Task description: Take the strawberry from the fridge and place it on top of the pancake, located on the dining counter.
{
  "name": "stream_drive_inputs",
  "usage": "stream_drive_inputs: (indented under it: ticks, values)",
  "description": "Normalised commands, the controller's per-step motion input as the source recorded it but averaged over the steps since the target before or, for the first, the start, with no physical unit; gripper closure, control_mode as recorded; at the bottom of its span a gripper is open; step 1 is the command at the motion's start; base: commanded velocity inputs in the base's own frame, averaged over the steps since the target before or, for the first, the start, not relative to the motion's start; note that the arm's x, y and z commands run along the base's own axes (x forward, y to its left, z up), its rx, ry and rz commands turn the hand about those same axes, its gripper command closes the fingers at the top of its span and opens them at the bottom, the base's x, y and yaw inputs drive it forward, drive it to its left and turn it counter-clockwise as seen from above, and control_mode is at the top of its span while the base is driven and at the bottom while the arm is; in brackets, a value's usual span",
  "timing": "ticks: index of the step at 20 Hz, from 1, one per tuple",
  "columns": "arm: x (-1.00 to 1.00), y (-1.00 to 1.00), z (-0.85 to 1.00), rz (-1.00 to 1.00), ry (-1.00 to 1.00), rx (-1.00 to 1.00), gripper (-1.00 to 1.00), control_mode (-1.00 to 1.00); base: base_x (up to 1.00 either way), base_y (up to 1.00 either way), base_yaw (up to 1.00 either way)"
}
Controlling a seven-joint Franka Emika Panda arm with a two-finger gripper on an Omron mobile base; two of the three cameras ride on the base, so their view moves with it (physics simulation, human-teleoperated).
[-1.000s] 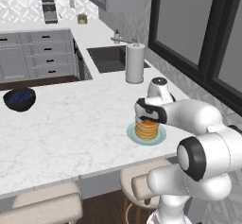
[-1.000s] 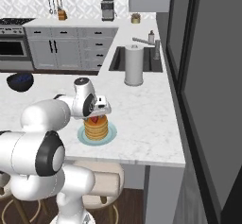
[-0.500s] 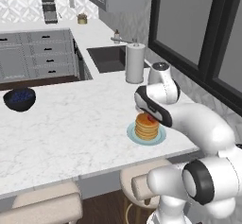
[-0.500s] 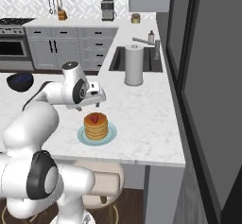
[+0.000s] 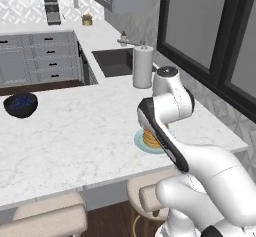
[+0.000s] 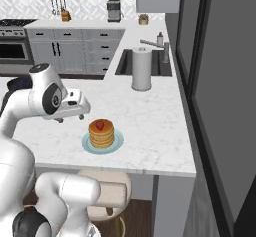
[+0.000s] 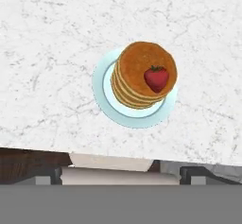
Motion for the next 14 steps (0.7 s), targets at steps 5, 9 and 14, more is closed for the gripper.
stream_drive_inputs:
  ticks: [5,9,14]
  values:
    - [-1.00,0.46,-0.06,-0.17,0.00,0.00,-1.00,-1.00,0.00,0.00,0.00]
    - [-0.66,0.16,-0.65,-0.12,0.16,0.00,-1.00,-1.00,0.00,0.00,0.00]
    - [-0.31,0.00,-0.80,-0.09,0.18,0.00,-1.00,-1.00,0.00,0.00,0.00]
